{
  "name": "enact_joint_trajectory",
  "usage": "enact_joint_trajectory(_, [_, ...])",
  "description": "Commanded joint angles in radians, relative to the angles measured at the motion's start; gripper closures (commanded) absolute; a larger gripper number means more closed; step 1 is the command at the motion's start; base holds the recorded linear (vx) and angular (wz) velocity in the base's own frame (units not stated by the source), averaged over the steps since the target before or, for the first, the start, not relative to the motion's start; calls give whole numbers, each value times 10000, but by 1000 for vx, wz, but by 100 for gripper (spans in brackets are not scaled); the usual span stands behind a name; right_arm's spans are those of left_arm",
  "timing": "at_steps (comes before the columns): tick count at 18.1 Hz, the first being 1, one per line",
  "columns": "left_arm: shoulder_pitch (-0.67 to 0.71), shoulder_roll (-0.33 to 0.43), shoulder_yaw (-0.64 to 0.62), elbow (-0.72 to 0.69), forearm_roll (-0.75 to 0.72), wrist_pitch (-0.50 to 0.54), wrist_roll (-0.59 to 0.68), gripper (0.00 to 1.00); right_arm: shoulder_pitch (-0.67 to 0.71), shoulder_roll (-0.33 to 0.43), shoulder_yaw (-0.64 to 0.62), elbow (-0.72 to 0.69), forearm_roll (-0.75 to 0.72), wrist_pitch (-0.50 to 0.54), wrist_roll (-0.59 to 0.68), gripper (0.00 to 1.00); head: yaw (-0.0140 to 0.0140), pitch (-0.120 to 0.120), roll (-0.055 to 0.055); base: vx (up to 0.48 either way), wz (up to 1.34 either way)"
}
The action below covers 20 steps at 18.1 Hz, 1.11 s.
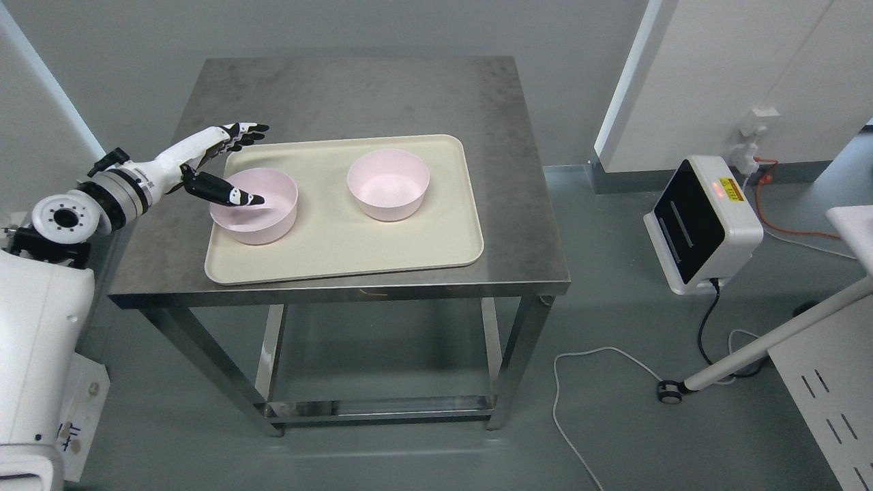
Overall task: Stack pink IKEA bowls on left shelf middle
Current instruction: 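Reach the left hand to the rim of the nearer pink bowl, then grip the pink bowl rim with the left hand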
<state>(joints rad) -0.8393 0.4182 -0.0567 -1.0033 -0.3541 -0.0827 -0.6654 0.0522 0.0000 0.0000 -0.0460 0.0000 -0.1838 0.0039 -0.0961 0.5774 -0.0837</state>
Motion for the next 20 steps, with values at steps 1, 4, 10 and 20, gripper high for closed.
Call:
enact_joint_trajectory(1, [-167, 343, -644, 1473, -386, -138, 579, 19, -1, -175, -92, 0, 77, -18, -9, 0, 0, 0, 0, 0, 0])
enact_joint_trajectory(4, [-121, 313, -599, 1458, -371, -583, 564, 30, -1, -175, -92, 0, 77, -18, -9, 0, 0, 0, 0, 0, 0])
enact_joint_trajectory(10, [-167, 37, -675, 1458, -386, -691, 579, 45, -1, -175, -92, 0, 77, -18, 7, 0, 0, 0, 0, 0, 0])
enact_joint_trajectory(20, [-443, -239, -906, 1458, -755, -1916, 595, 82, -1, -175, -92, 0, 77, -18, 6, 0, 0, 0, 0, 1, 12])
